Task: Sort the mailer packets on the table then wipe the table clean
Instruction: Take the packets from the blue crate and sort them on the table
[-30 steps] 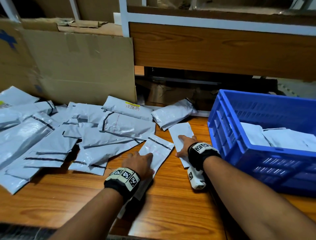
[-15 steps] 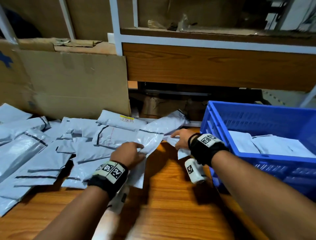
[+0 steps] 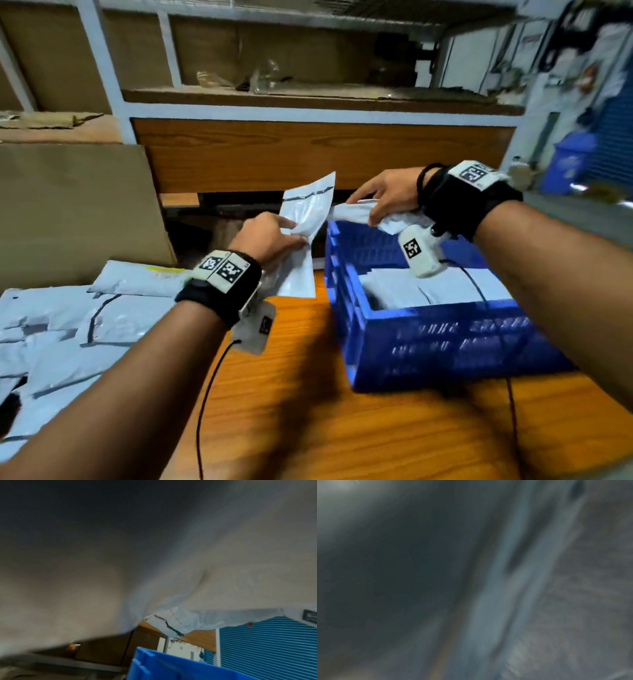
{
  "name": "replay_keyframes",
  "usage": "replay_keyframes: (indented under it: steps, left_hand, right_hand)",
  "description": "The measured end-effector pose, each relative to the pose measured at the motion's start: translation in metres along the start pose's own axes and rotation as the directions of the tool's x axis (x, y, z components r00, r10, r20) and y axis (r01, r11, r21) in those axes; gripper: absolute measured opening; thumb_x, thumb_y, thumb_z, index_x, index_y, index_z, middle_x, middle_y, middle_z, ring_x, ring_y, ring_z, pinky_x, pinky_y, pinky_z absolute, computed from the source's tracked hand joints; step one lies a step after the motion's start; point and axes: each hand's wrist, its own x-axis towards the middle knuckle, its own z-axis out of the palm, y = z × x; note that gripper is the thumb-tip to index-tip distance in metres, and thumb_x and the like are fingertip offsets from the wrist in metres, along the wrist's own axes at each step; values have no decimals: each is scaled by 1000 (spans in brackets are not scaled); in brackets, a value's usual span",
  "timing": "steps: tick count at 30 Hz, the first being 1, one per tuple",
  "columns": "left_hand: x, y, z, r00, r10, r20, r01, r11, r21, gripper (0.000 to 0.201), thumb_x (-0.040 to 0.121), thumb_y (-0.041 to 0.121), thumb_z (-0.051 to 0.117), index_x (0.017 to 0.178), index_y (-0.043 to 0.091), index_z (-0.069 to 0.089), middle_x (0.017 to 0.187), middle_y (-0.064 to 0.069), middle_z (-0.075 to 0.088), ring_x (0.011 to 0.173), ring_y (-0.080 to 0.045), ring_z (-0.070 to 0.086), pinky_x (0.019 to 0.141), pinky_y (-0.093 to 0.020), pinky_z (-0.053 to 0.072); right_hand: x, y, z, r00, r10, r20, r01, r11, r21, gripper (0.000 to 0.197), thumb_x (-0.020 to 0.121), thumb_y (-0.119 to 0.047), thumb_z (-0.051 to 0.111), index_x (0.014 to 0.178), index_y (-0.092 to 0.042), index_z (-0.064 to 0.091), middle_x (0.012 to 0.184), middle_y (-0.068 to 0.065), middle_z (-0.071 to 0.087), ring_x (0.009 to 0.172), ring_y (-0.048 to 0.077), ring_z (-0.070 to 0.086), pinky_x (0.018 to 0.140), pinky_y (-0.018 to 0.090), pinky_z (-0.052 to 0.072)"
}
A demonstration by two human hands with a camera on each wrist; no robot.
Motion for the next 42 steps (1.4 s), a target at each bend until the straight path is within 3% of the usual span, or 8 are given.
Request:
replay_keyframes:
  steps: [7, 13, 16, 21, 27, 32, 37, 42]
  left_hand:
    - [51, 124, 57, 997, 80, 13, -78, 992, -95, 51, 79, 45, 73, 119, 14, 66, 119, -6, 66, 105, -21, 62, 76, -22, 42]
    - [91, 203, 130, 989, -20, 149, -11, 979, 205, 41, 71, 49, 75, 92, 15, 68, 96, -9, 68, 87, -32, 64, 65, -30, 45]
    - [105, 219, 160, 976, -107, 190, 26, 923, 385, 45, 73, 44, 77, 103, 13, 68, 101, -11, 67, 94, -32, 65, 67, -31, 44]
    - [113, 207, 200, 947, -229, 226, 35, 773, 633, 56, 69, 49, 77, 111, 14, 66, 100, -9, 64, 97, -29, 65, 77, -31, 52]
    - [127, 182, 223, 872, -428, 236, 144, 686, 713, 55, 69, 38, 82, 116, 13, 67, 118, -12, 65, 104, -29, 64, 87, -32, 50]
    - [123, 160, 237, 820, -516, 247, 201, 664, 720, 40, 69, 30, 79, 103, 12, 71, 110, -12, 66, 103, -31, 64, 93, -38, 50]
    - [119, 134, 240, 787, -567, 245, 225, 633, 741, 45, 65, 37, 74, 105, 18, 67, 111, -9, 66, 104, -33, 63, 94, -43, 49]
    - [131, 120, 241, 849, -484, 213, 178, 640, 747, 46, 68, 49, 65, 100, 16, 65, 106, -9, 68, 97, -32, 66, 88, -42, 53]
  right_hand:
    - [-20, 136, -11, 991, 111, 71, -107, 993, -56, 50, 84, -25, 71, 129, -39, 56, 107, -8, 58, 83, 11, 56, 79, 25, 43]
    - [-12, 231, 9, 983, 100, 157, -69, 979, -191, 47, 83, -24, 73, 127, -34, 60, 67, -14, 54, 54, 0, 46, 43, 6, 34]
    - [2, 256, 24, 971, 69, 230, -12, 970, -243, 49, 83, -23, 71, 130, -34, 58, 85, -5, 62, 62, 4, 50, 56, 15, 41]
    - [27, 260, 52, 954, -37, 298, 126, 950, -285, 51, 85, -22, 67, 134, -30, 54, 126, 2, 60, 109, 18, 57, 80, 20, 38]
    - [46, 227, 79, 933, -70, 353, 181, 939, -293, 46, 91, -19, 59, 136, -17, 53, 131, 3, 58, 114, 22, 55, 80, 21, 39]
    - [87, 227, 130, 936, -89, 339, 191, 941, -280, 43, 67, -45, 67, 100, -18, 67, 107, 6, 71, 90, 27, 66, 84, 31, 52]
    - [55, 221, 123, 947, -98, 305, 159, 970, -182, 57, 103, -44, 29, 134, 0, 48, 140, 17, 48, 129, 30, 46, 102, 34, 34]
    - [53, 253, 107, 930, -132, 344, 205, 961, -185, 39, 101, -19, 44, 134, -1, 49, 130, 15, 55, 116, 30, 58, 92, 34, 46]
